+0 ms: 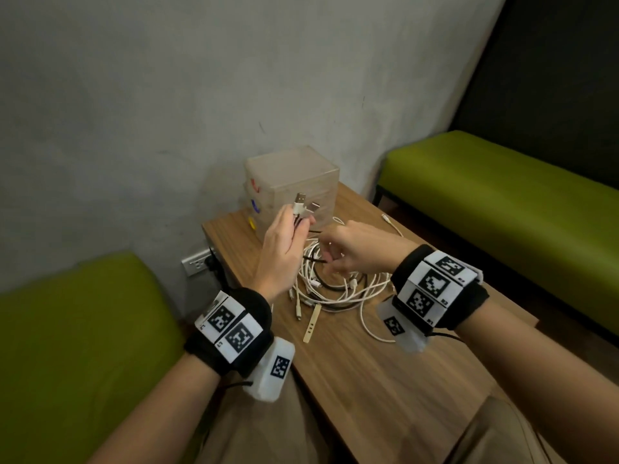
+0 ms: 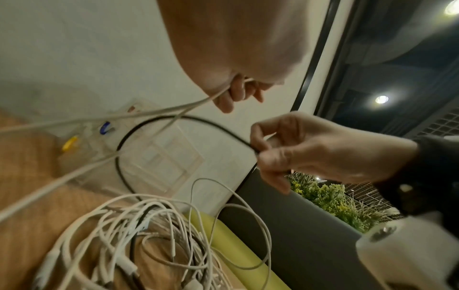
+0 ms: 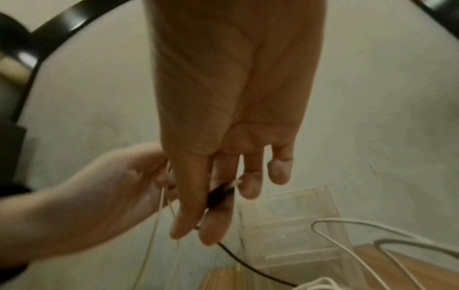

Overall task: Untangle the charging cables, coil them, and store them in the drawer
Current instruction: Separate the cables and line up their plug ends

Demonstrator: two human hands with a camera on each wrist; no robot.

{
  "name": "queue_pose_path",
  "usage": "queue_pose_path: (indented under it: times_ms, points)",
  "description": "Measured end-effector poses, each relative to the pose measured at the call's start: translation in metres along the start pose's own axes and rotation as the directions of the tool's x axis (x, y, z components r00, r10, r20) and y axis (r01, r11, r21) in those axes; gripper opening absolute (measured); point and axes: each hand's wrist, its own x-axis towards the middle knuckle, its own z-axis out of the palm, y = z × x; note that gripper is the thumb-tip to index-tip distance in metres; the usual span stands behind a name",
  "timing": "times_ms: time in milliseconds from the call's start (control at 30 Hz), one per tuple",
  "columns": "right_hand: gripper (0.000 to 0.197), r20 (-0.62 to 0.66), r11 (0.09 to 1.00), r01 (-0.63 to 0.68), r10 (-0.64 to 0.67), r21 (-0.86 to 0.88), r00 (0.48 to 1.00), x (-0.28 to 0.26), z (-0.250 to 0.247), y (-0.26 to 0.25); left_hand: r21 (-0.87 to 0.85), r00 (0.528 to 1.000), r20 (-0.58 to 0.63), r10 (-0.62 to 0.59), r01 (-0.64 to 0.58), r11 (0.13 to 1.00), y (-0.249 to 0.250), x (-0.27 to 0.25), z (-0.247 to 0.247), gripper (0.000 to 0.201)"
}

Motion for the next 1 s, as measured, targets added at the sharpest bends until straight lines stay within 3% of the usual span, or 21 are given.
queue_pose_path:
  times_ms: [100,200,333,433,533,600,667,767,900,1000]
  points:
    - [0.024,-0.155,0.980,0.086,-0.058,0.180,0.986,0.005,0.005,-0.001,0.006,0.994,0.099,-0.039,0.039,0.999,0.004,0.003,-0.006,0.013]
    - [0.038,-0.367,0.902,0.175,-0.019,0.395,0.930,0.008,0.007,-0.001,0.013,0.979,0.172,-0.107,0.106,0.994,0.000,-0.002,-0.005,0.021]
    - [0.044,-0.422,0.874,0.186,0.023,0.449,0.906,0.011,0.011,-0.003,-0.291,0.937,0.252,-0.242,0.312,0.904,-0.002,-0.010,-0.001,0.023]
    - [0.047,-0.505,0.838,0.224,0.070,0.498,0.860,0.013,0.014,-0.002,-0.280,0.918,0.293,-0.267,0.350,0.894,-0.005,-0.010,0.000,0.034]
    - [0.042,-0.554,0.774,0.284,0.102,0.565,0.826,0.011,0.019,-0.006,-0.342,0.944,0.197,-0.264,0.318,0.884,-0.004,-0.005,-0.003,0.016]
    - [0.042,-0.568,0.724,0.299,0.153,0.621,0.808,0.012,0.029,-0.010,-0.385,0.959,0.096,-0.267,0.284,0.878,0.001,0.003,-0.009,0.026]
    - [0.040,-0.496,0.682,0.271,0.154,0.679,0.855,0.015,0.049,-0.015,-0.421,0.968,0.005,-0.249,0.228,0.878,0.005,0.013,-0.016,0.029]
    - [0.035,-0.394,0.787,0.219,0.033,0.576,0.918,0.023,0.084,-0.022,-0.479,0.974,-0.082,-0.211,0.146,0.865,0.017,0.031,-0.028,0.028]
    - [0.039,-0.485,0.879,0.184,0.061,0.440,0.872,0.044,0.102,-0.025,-0.665,0.981,-0.050,-0.186,0.106,0.739,0.034,0.045,-0.045,0.031]
    - [0.029,-0.540,0.928,0.034,0.186,0.371,0.821,0.061,0.102,-0.015,-0.682,0.978,-0.118,-0.172,0.046,0.730,0.046,0.050,-0.059,0.032]
